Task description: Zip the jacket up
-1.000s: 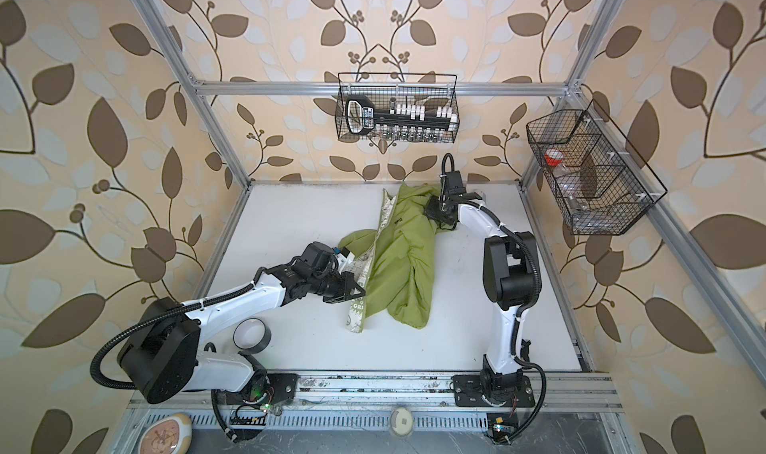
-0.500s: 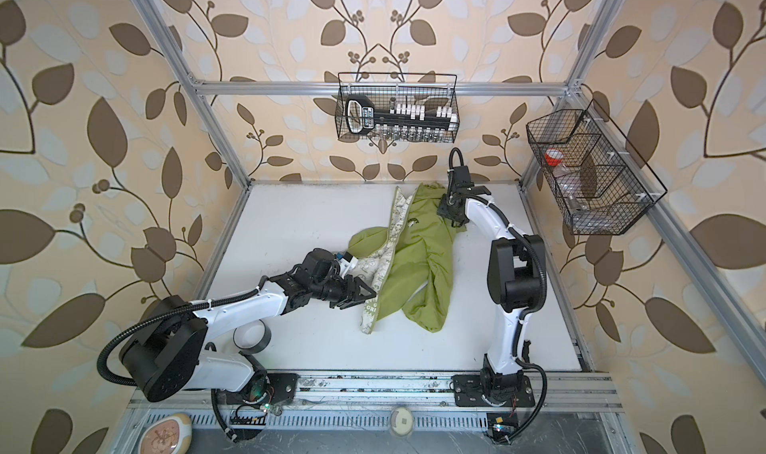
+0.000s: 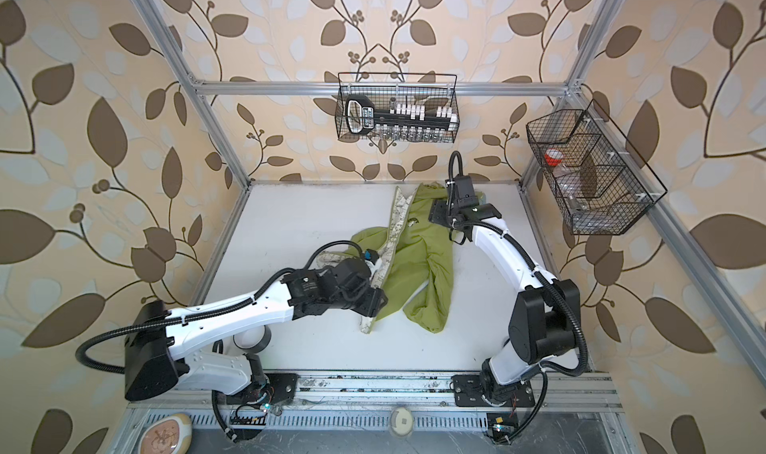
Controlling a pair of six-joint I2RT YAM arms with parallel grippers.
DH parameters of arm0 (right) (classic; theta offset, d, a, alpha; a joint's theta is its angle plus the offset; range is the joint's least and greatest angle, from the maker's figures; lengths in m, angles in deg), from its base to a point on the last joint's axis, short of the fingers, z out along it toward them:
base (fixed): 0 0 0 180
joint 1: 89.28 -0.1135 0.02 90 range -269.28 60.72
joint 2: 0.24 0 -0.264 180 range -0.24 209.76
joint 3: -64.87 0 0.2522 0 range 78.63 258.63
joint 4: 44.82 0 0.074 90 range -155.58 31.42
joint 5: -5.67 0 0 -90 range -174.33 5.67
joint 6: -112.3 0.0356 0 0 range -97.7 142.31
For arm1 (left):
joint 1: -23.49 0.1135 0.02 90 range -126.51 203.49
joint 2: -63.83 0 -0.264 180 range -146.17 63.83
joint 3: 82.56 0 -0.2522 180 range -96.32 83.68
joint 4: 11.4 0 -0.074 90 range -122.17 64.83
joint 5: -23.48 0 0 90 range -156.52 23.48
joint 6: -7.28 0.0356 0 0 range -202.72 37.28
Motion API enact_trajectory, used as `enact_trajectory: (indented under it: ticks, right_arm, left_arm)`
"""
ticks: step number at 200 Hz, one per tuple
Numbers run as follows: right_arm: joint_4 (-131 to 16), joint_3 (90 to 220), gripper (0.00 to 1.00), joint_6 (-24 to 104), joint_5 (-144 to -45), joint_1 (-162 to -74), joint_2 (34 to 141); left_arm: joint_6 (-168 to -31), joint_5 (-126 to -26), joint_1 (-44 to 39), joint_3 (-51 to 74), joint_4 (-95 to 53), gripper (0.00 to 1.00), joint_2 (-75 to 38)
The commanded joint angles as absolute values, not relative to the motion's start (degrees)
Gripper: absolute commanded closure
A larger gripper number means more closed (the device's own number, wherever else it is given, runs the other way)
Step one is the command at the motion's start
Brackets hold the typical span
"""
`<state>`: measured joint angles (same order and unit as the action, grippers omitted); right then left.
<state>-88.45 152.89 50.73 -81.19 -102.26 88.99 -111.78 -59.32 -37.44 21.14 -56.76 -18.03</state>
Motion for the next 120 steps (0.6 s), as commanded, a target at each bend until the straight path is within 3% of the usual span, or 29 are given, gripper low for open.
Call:
enact_trajectory:
  ticks: [1, 36, 88, 100, 120]
  right_arm:
    - [-87.35, 146.78, 0.26, 50.44, -83.18, -101.88, 84.97]
    - [-85.11, 138.74, 0.18, 50.51, -87.08, -97.83, 80.33]
    - [-83.90, 136.19, 0.17, 50.69, -89.77, -96.07, 79.21]
    - [-83.56, 136.20, 0.17, 50.97, -90.20, -96.11, 79.25]
    - [-82.96, 136.33, 0.19, 51.47, -90.79, -96.35, 79.00]
  left_arm:
    - [-109.33, -42.47, -41.15, 17.24, -67.93, 0.38, -24.87]
    - [-109.83, -38.02, -45.96, 14.10, -70.78, 0.38, -31.62]
    - [-112.19, -32.09, -48.84, 9.48, -77.72, 0.42, -38.90]
    - [-113.14, -31.61, -48.84, 9.85, -78.40, 0.48, -38.75]
    - [-113.87, -32.55, -48.85, 11.64, -77.67, 0.67, -36.25]
